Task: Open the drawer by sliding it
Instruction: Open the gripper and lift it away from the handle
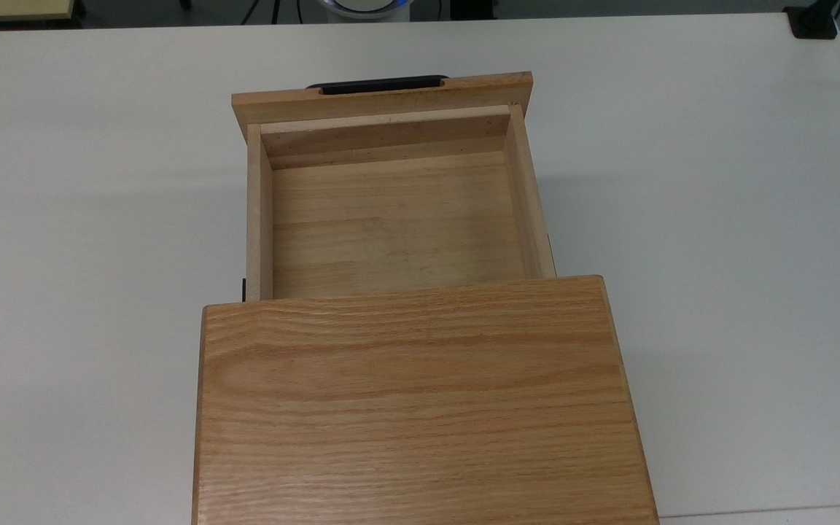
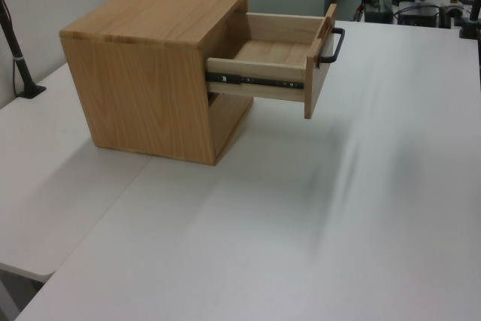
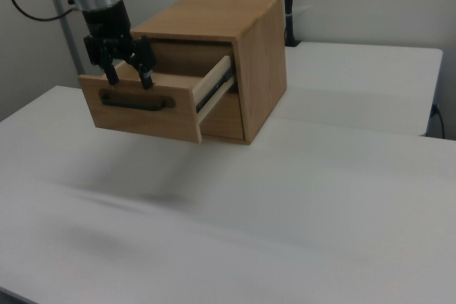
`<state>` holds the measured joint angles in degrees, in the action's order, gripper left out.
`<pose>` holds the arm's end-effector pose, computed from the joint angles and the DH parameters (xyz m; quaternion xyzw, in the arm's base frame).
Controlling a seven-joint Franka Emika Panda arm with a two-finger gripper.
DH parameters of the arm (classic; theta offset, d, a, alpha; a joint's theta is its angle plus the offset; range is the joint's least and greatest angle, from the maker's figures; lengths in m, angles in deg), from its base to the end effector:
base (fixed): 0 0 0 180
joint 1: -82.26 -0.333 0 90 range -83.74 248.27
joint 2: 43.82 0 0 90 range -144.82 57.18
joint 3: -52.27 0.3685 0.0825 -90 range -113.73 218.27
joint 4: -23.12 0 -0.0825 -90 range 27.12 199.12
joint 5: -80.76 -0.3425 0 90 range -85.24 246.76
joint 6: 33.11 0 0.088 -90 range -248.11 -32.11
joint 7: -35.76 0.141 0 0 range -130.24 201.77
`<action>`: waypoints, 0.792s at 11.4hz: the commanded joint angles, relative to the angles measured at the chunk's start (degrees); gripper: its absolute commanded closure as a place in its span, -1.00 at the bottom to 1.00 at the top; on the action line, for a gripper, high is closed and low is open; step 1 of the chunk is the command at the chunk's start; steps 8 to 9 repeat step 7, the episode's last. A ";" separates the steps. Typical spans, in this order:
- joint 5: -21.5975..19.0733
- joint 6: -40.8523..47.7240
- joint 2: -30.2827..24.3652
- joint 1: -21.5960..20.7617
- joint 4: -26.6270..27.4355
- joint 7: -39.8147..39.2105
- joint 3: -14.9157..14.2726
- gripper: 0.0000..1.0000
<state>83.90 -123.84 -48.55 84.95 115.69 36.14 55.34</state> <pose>0.4860 -0.0031 0.6662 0.9992 -0.0004 0.0253 0.0294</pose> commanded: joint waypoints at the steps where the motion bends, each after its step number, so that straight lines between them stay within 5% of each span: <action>1: 1.96 -0.32 1.20 -0.84 0.33 -4.42 -0.26 -1.00; 9: 1.26 -1.03 1.65 -1.80 0.33 -5.39 0.18 -1.00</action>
